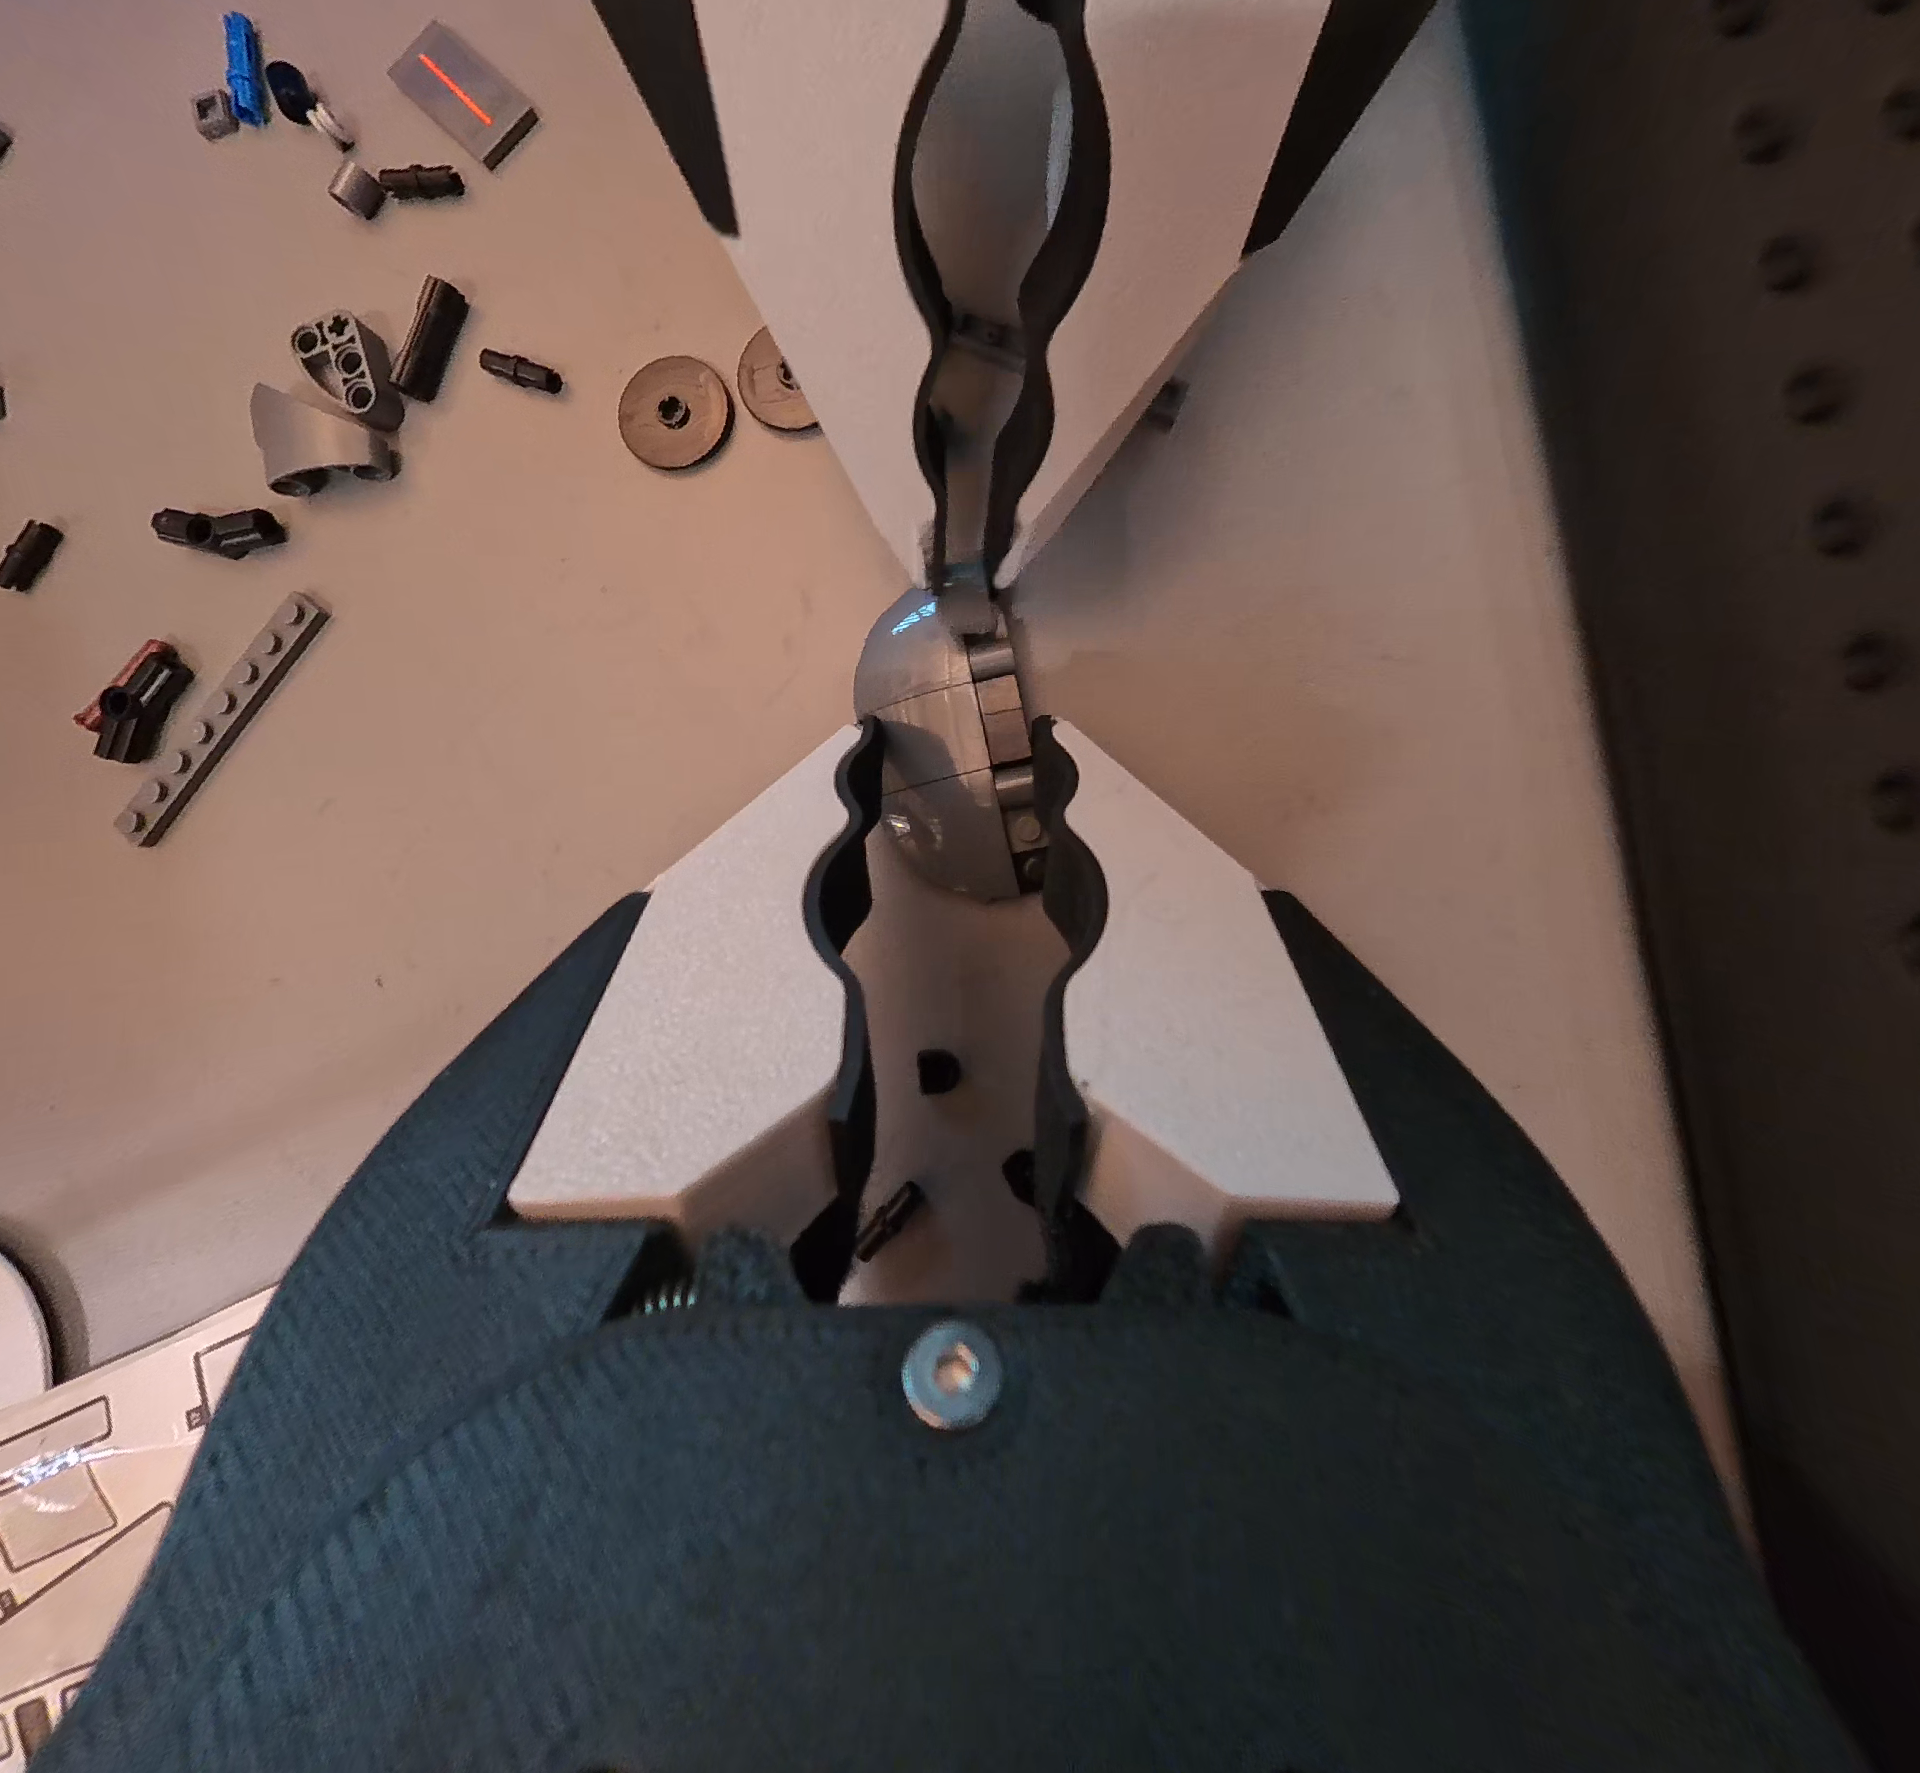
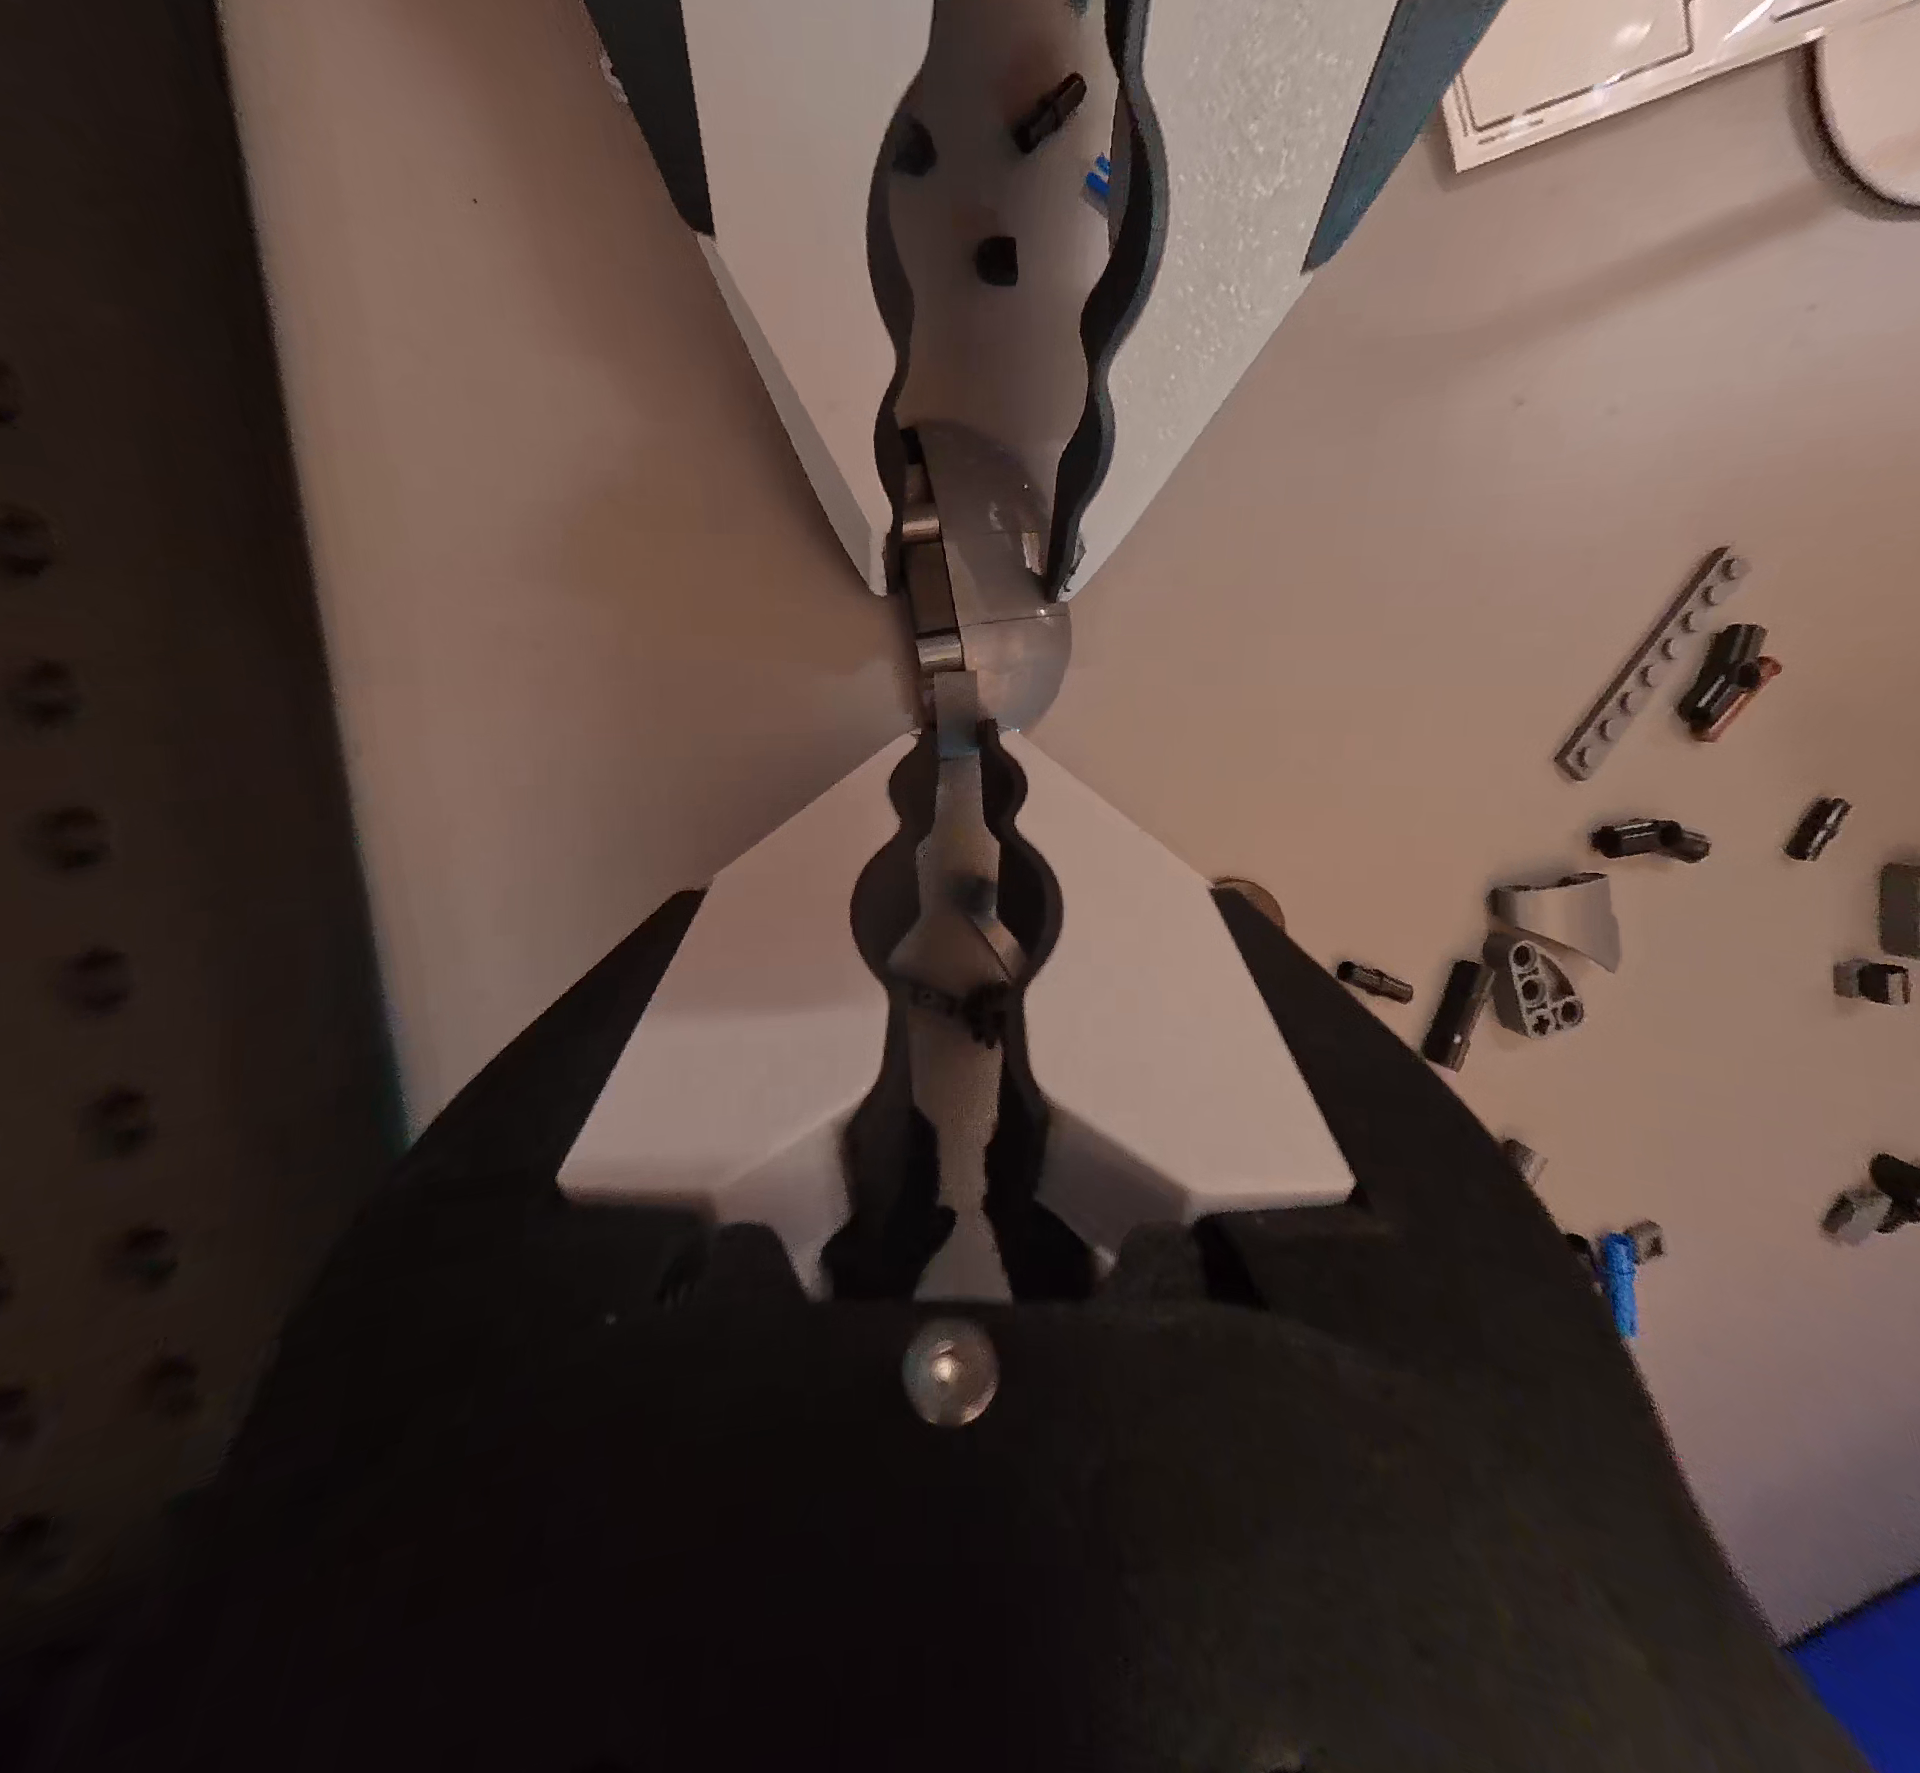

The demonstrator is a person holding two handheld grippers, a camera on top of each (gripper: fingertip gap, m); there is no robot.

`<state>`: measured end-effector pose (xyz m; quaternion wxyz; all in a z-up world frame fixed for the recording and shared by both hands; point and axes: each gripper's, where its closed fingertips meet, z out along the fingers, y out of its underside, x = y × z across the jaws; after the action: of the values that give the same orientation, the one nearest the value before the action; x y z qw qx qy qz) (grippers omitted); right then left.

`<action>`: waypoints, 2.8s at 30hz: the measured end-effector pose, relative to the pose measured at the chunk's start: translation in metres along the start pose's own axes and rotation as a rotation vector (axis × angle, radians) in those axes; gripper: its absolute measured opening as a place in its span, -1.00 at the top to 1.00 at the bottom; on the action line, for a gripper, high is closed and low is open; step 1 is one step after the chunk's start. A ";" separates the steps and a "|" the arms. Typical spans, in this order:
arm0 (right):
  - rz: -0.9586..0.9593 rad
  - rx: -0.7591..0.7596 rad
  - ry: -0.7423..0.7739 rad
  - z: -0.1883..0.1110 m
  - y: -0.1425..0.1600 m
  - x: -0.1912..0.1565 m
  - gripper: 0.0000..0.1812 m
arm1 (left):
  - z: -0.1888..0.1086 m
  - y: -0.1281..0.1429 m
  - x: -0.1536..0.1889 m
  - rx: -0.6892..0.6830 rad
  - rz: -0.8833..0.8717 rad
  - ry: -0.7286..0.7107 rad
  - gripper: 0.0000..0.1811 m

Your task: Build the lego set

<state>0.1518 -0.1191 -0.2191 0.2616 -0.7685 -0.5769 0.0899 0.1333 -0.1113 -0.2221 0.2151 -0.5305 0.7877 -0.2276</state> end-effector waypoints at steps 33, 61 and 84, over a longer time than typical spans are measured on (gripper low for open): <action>0.368 0.472 -0.415 -0.044 -0.025 -0.003 0.93 | 0.000 0.000 0.000 0.001 -0.008 0.006 0.71; 0.431 0.048 -0.274 0.000 0.004 -0.013 0.85 | -0.006 0.010 -0.016 -0.032 -0.056 -0.057 0.71; 0.058 0.018 -0.190 0.011 -0.021 -0.027 0.93 | -0.010 0.016 -0.021 -0.025 -0.070 -0.062 0.71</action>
<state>0.1211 -0.1366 -0.2227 0.2100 -0.7706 -0.5757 0.1753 0.1225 -0.0852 -0.2218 0.2248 -0.5674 0.7643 -0.2084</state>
